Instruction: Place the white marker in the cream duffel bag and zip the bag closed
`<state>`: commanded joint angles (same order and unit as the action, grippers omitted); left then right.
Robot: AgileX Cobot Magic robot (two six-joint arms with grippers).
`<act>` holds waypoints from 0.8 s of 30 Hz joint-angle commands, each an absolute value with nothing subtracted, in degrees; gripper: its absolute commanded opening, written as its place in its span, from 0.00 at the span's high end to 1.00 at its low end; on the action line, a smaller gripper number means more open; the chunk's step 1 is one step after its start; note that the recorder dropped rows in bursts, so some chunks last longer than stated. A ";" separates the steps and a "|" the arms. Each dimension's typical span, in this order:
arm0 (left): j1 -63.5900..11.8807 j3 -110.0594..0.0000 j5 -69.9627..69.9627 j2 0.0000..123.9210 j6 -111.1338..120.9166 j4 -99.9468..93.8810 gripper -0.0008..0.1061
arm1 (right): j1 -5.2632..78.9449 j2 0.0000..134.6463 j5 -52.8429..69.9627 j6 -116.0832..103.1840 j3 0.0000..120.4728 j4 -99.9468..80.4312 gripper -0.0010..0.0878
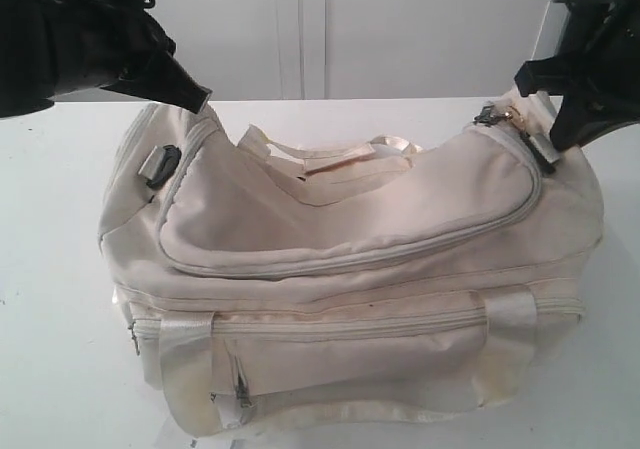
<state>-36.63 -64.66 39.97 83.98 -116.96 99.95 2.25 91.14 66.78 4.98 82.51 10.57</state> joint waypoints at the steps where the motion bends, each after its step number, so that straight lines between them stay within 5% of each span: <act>1: -36.63 -64.66 40.12 83.98 -116.96 99.95 0.63 | 2.25 91.14 66.78 4.89 82.51 10.46 0.95; 4: -36.73 -64.66 40.88 83.98 -116.96 99.95 0.67 | 2.25 91.14 66.02 4.89 82.51 10.26 0.79; 8: -36.73 -64.66 40.61 82.23 -116.96 99.95 0.67 | 2.25 90.82 63.06 4.89 82.51 10.26 0.43; 11: -36.73 -64.66 38.38 80.53 -116.76 99.95 0.67 | 2.25 90.11 59.88 4.99 82.62 9.31 0.28; 24: -36.73 -64.66 19.83 76.21 -100.65 99.95 0.68 | 2.25 82.48 46.21 7.67 82.71 6.18 0.27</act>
<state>-36.73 -64.66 19.83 76.21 -100.65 99.95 2.25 82.48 46.21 7.67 82.71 6.18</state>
